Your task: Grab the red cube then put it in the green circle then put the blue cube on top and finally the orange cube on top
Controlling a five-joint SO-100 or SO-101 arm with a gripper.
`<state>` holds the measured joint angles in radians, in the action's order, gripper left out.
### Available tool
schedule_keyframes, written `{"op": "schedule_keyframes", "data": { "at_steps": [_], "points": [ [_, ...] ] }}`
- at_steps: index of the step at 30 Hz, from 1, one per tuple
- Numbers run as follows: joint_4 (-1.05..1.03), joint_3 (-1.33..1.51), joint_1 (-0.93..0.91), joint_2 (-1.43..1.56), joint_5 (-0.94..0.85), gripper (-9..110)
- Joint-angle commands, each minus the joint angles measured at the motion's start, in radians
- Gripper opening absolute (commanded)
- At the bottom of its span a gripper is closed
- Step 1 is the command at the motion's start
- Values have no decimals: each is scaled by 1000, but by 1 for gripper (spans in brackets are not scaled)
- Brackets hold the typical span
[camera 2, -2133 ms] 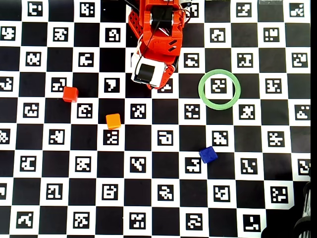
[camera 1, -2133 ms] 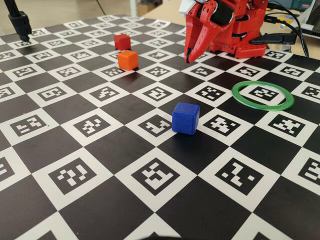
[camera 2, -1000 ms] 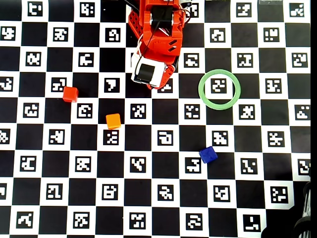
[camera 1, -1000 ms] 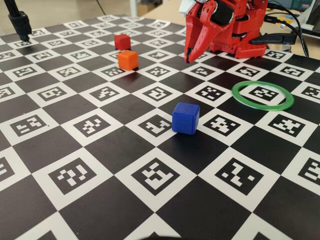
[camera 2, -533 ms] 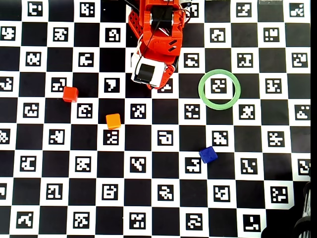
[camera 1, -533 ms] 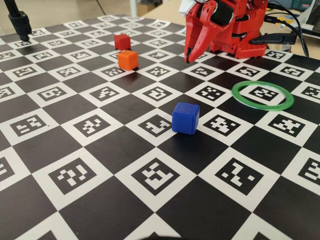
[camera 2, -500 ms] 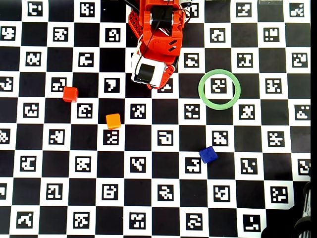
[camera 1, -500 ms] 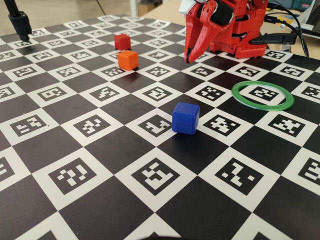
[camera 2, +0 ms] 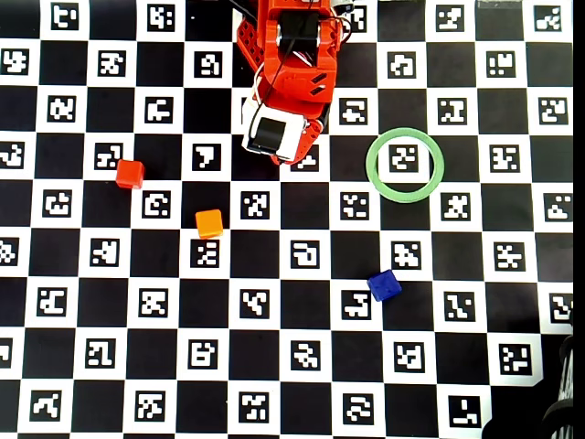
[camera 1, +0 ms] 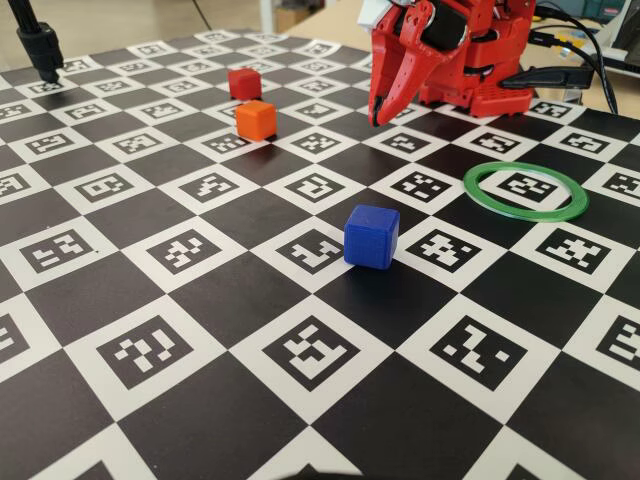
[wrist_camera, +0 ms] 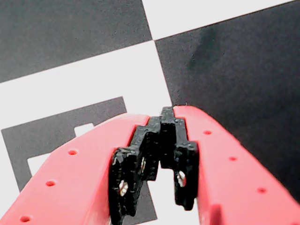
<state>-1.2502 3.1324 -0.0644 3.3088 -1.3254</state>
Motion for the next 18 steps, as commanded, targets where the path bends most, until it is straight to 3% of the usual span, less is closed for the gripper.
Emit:
{"op": "schedule_keyframes", "data": {
  "at_steps": [1,12,18],
  "points": [
    [-84,48,-6,49,-6,-5],
    [-81,48,34,51,-48,-5],
    [71,8,34,-43,78,-5]
  ]
}}
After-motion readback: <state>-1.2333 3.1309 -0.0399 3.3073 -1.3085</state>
